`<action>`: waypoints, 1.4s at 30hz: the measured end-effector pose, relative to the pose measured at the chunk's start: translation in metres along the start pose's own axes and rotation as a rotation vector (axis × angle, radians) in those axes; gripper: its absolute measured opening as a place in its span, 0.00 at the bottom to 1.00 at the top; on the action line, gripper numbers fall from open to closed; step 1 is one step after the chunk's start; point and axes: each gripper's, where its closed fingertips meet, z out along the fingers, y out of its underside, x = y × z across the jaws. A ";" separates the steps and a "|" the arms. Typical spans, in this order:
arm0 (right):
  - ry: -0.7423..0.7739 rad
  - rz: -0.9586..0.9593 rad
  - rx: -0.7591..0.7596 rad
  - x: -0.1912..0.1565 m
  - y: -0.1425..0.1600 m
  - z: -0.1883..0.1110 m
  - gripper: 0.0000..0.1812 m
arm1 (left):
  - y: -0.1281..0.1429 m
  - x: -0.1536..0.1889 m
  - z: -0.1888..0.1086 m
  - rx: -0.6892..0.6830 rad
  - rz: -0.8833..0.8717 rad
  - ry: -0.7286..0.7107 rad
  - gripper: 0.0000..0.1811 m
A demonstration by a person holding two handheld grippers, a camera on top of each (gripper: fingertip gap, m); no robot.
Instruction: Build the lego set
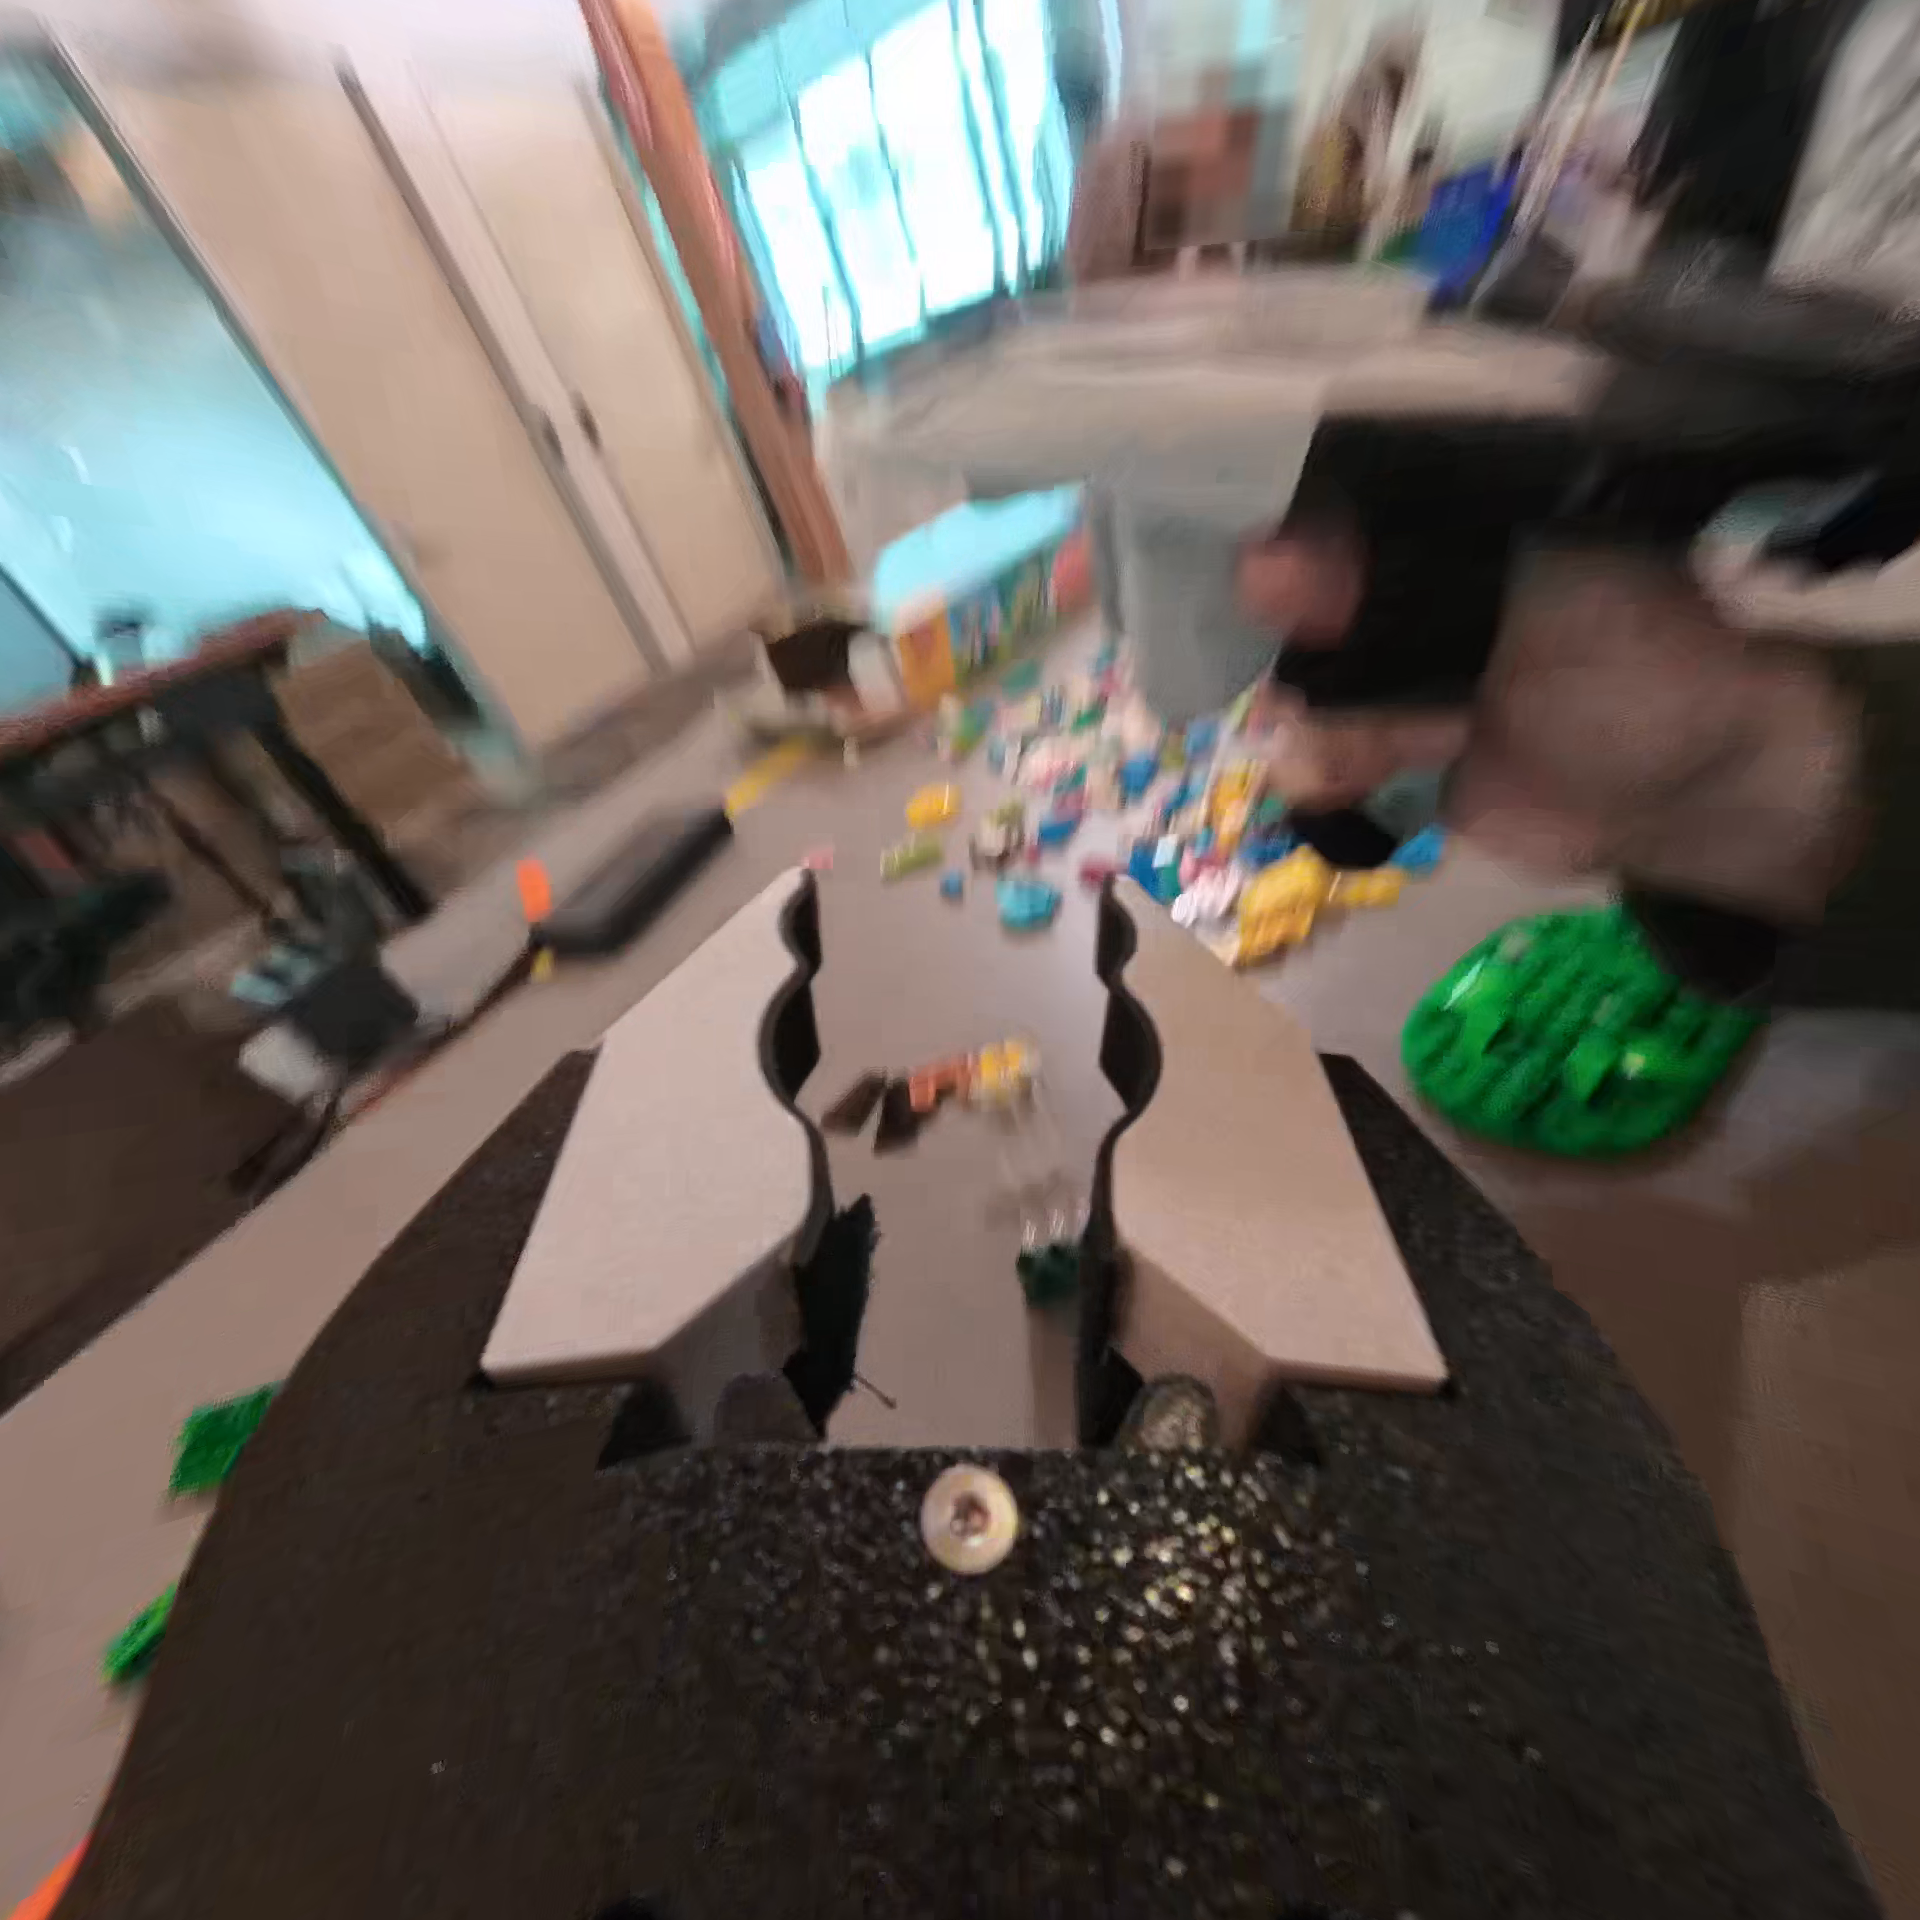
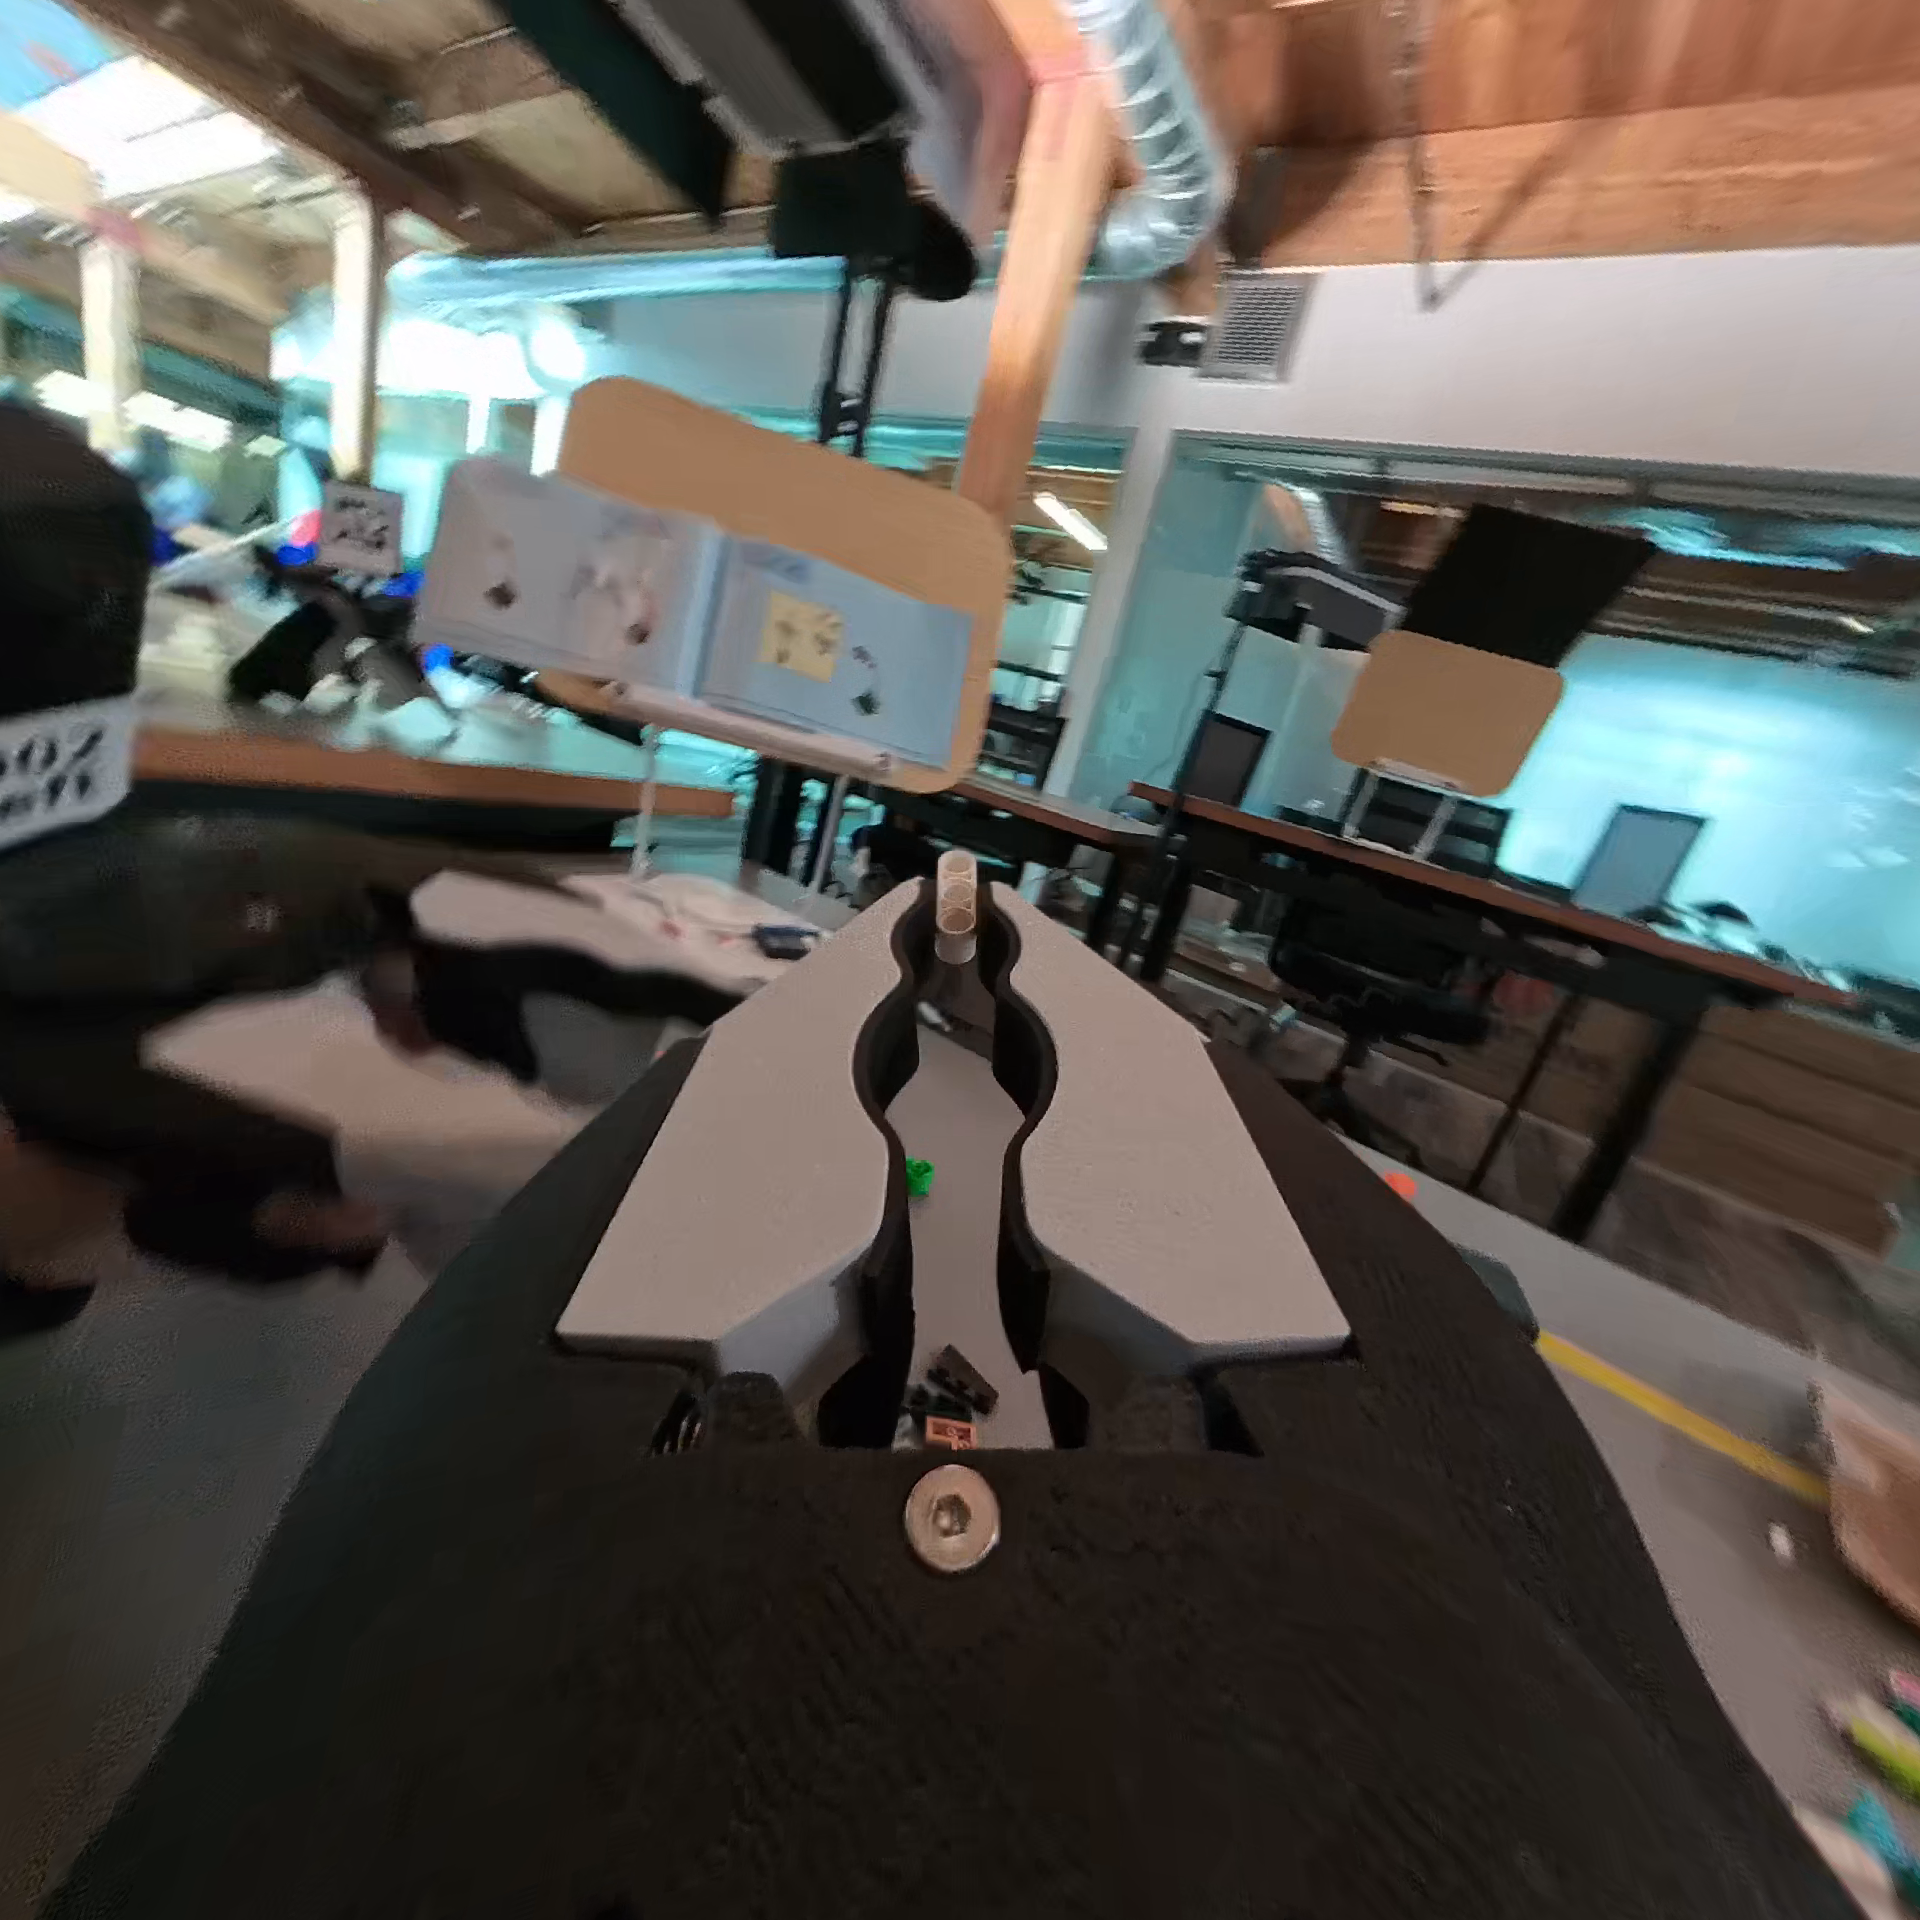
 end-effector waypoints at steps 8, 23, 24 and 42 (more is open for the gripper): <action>-0.607 -0.020 -0.008 -0.058 -0.006 -0.038 0.04 | -0.051 0.013 -0.030 0.349 -0.234 0.248 0.18; -0.741 0.067 -0.121 -0.053 0.012 -0.062 0.04 | -0.046 0.047 -0.026 0.303 -0.192 0.401 0.10; -0.743 0.045 -0.133 -0.055 0.015 -0.062 0.04 | -0.044 0.049 -0.025 0.283 -0.239 0.428 0.08; -0.773 0.119 -0.180 -0.060 0.022 -0.061 0.03 | -0.034 0.049 -0.024 0.240 -0.299 0.485 0.03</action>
